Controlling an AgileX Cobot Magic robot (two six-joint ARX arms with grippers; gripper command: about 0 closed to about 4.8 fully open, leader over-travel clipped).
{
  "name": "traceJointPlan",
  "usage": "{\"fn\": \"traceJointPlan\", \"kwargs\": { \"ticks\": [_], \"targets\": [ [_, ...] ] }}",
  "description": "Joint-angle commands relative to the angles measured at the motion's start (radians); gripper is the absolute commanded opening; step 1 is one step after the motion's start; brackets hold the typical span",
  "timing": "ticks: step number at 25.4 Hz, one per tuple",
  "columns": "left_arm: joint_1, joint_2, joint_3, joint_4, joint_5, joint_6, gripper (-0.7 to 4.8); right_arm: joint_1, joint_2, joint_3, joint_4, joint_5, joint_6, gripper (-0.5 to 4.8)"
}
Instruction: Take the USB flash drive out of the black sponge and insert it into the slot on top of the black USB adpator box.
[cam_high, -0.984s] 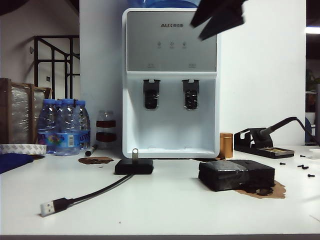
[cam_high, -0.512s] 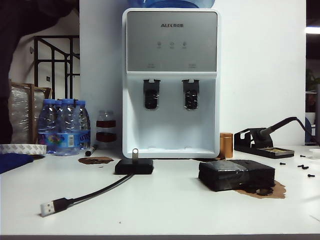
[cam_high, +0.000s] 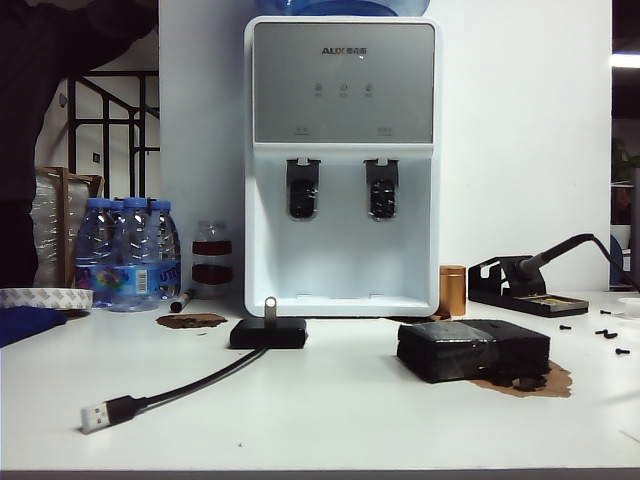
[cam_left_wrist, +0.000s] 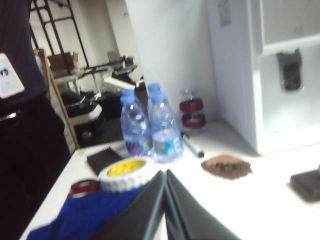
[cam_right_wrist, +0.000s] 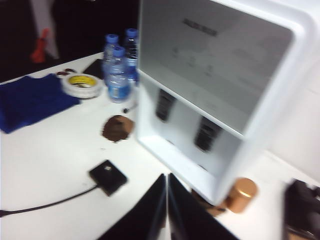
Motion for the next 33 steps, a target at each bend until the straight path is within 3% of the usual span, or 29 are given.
{"fn": "traceJointPlan", "kwargs": {
  "ticks": [1, 4, 9, 13, 17, 22, 29, 33],
  "targets": [
    [0.031, 0.002, -0.037, 0.019, -0.005, 0.014, -0.05, -0.002, -0.056, -0.051, 0.043, 0.072, 0.018, -0.03],
    [0.113, 0.002, -0.064, 0.047, 0.045, 0.038, -0.05, -0.002, -0.148, -0.119, 0.051, 0.144, 0.030, -0.03],
    [0.143, 0.002, -0.064, 0.041, 0.034, 0.034, -0.05, -0.008, -0.309, -0.198, 0.048, 0.206, 0.045, -0.03],
    [0.232, -0.026, -0.064, -0.107, 0.034, -0.011, -0.05, -0.008, -0.496, -0.270, 0.042, 0.238, 0.082, -0.03],
    [0.224, -0.065, -0.064, -0.185, 0.034, -0.053, -0.05, -0.008, -0.616, -0.334, 0.017, 0.251, 0.119, -0.03],
    [0.215, -0.065, -0.064, -0.195, 0.038, -0.064, -0.05, -0.009, -0.794, -0.434, -0.031, 0.302, 0.144, -0.03],
    [0.206, -0.065, -0.063, -0.200, 0.111, -0.148, -0.05, -0.009, -1.044, -0.586, -0.074, 0.327, 0.246, -0.01],
    [0.163, -0.065, -0.063, -0.200, 0.132, -0.165, -0.05, -0.011, -1.041, -0.623, -0.096, 0.394, 0.303, 0.04]
  ]
}}
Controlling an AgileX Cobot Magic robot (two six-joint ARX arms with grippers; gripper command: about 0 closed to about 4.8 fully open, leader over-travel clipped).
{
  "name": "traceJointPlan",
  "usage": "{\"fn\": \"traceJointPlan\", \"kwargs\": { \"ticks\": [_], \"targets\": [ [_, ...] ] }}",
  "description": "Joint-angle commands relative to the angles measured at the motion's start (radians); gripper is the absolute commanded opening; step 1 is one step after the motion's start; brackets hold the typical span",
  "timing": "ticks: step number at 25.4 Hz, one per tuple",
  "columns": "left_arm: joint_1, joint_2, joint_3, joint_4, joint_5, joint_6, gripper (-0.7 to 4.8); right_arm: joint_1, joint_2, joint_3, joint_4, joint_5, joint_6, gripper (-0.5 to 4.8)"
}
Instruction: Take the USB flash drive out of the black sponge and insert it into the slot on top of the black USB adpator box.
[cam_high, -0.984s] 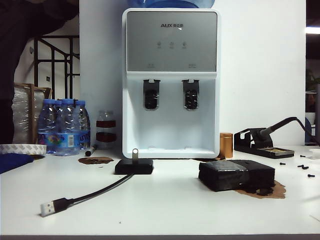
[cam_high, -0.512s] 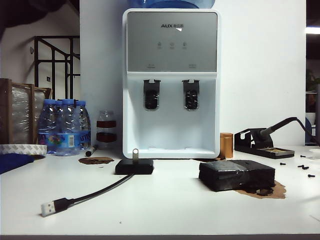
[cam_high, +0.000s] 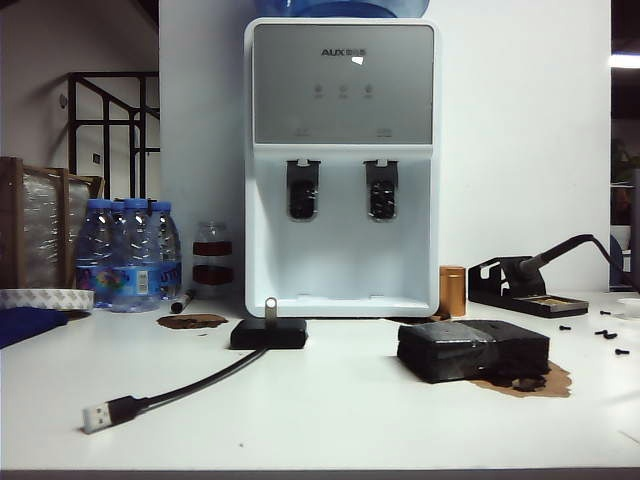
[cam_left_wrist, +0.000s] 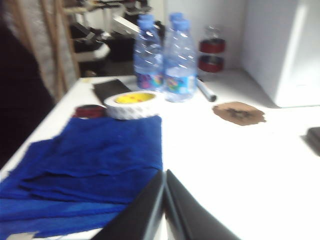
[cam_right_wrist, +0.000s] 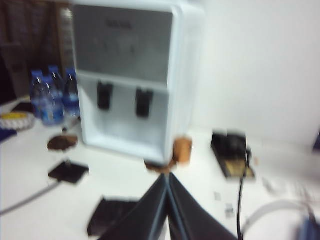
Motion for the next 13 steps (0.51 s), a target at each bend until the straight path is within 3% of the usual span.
{"fn": "traceJointPlan", "kwargs": {
  "ticks": [1, 5, 10, 13],
  "targets": [
    [-0.024, -0.001, -0.002, -0.011, 0.024, -0.008, -0.05, -0.004, -0.003, -0.024, 0.047, 0.064, 0.039, 0.04],
    [-0.024, -0.001, -0.002, -0.011, 0.030, -0.008, -0.05, -0.004, -0.003, -0.137, 0.158, 0.130, 0.054, 0.04],
    [-0.024, -0.001, -0.002, -0.008, 0.029, 0.035, -0.04, -0.004, -0.004, -0.296, 0.370, 0.268, 0.238, 0.04],
    [-0.024, -0.001, -0.002, -0.007, 0.029, 0.035, -0.05, -0.004, -0.004, -0.383, 0.459, 0.261, 0.237, 0.03]
  ]
}}
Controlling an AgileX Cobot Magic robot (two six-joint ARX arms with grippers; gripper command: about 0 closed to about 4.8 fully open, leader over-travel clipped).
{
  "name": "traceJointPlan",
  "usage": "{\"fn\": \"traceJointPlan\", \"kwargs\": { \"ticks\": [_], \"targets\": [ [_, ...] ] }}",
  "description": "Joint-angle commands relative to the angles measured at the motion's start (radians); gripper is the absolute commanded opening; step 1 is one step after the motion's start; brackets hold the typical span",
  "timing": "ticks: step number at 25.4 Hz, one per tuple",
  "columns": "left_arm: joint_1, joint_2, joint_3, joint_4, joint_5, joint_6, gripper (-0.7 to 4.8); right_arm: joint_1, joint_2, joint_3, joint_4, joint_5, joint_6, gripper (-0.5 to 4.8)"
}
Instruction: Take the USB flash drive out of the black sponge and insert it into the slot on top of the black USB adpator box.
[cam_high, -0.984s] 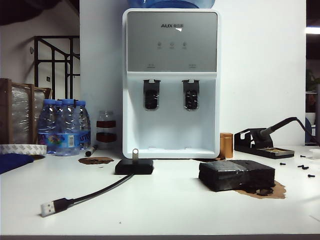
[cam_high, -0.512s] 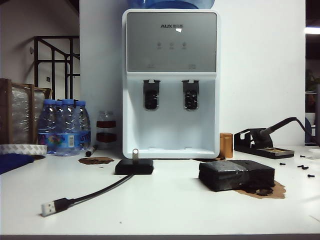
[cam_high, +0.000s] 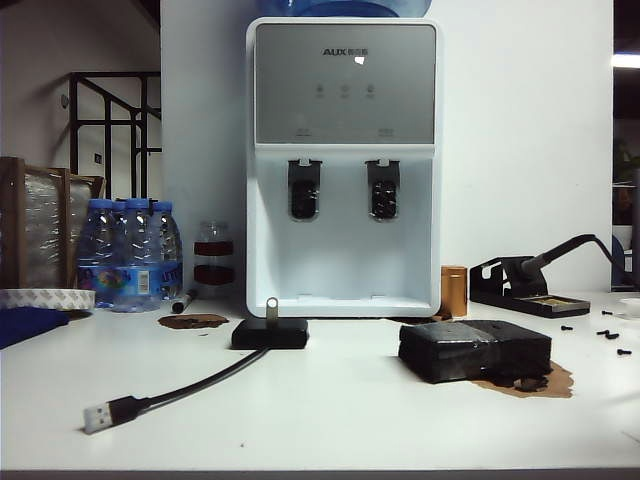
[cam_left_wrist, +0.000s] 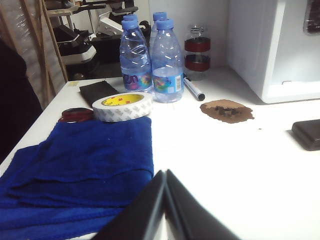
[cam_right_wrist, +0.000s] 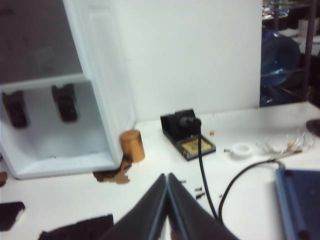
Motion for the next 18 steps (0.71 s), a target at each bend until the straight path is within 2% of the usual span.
{"fn": "traceJointPlan", "kwargs": {
  "ticks": [1, 5, 7, 18],
  "targets": [
    [0.000, -0.001, -0.002, -0.006, 0.006, 0.008, -0.05, -0.003, 0.000, -0.049, 0.082, 0.000, 0.010, 0.03],
    [0.000, -0.001, -0.002, -0.006, -0.005, 0.011, -0.05, -0.003, 0.000, -0.089, 0.075, 0.000, -0.014, 0.04],
    [0.000, -0.001, -0.002, -0.005, -0.006, 0.038, -0.05, -0.003, 0.000, -0.112, 0.075, 0.000, -0.013, 0.03],
    [0.000, -0.001, -0.002, -0.004, -0.004, 0.037, -0.05, -0.003, 0.000, -0.191, 0.081, 0.001, -0.012, 0.04]
  ]
}}
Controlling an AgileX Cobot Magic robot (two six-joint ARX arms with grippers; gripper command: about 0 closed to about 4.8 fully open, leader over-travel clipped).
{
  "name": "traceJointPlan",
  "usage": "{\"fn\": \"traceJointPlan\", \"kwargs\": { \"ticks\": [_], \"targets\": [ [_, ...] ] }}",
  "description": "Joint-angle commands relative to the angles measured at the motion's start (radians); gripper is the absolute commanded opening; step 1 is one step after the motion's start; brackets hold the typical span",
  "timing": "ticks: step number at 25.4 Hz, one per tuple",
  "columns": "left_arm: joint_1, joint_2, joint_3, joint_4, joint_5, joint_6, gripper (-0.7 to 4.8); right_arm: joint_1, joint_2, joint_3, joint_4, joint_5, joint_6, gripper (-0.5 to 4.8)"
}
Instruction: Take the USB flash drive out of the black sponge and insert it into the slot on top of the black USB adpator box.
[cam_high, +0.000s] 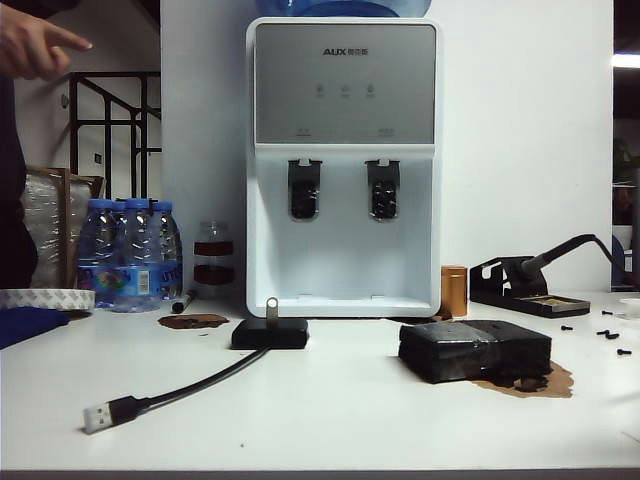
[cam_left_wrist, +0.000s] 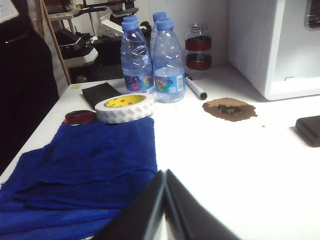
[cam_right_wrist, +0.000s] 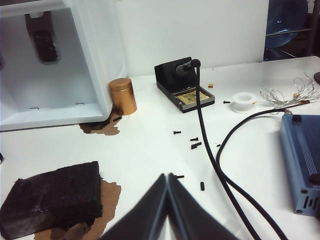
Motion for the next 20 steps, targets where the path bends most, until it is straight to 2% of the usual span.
{"fn": "traceJointPlan", "kwargs": {
  "ticks": [1, 4, 8, 15, 20],
  "targets": [
    [0.000, -0.001, -0.002, -0.005, 0.001, 0.006, -0.05, -0.003, 0.000, -0.004, 0.013, 0.002, -0.036, 0.03],
    [0.000, -0.001, -0.002, -0.005, 0.001, 0.006, -0.05, -0.003, 0.000, -0.004, 0.031, 0.047, -0.118, 0.04],
    [0.000, -0.001, -0.002, -0.005, 0.001, 0.006, -0.05, -0.003, 0.000, -0.004, 0.021, 0.090, -0.145, 0.03],
    [0.000, -0.001, -0.002, -0.005, 0.001, 0.006, -0.05, -0.003, 0.000, -0.004, 0.023, 0.090, -0.163, 0.04],
    [0.000, -0.001, -0.002, -0.005, 0.001, 0.006, -0.05, -0.003, 0.000, -0.004, 0.023, 0.053, -0.150, 0.04]
  ]
}}
